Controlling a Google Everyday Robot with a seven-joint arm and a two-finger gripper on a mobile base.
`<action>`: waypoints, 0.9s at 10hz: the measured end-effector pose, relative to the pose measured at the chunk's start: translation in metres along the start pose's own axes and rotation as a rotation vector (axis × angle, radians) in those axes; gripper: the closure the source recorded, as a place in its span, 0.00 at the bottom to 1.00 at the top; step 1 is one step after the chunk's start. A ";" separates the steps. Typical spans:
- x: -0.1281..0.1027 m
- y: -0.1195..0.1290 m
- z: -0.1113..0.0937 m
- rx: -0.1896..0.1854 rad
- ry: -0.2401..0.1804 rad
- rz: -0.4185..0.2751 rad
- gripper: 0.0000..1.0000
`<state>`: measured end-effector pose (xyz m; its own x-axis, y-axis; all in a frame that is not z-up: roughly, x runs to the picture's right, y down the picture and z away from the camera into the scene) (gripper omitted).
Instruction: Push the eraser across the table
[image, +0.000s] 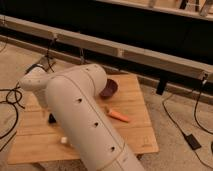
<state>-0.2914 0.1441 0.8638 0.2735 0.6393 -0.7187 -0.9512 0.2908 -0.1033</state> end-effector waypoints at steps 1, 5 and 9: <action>0.002 -0.004 0.002 0.000 0.005 0.009 0.20; 0.010 -0.008 0.008 -0.001 0.022 0.013 0.20; 0.015 -0.003 0.011 -0.004 0.036 -0.012 0.20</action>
<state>-0.2826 0.1602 0.8612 0.2796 0.6096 -0.7417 -0.9485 0.2954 -0.1148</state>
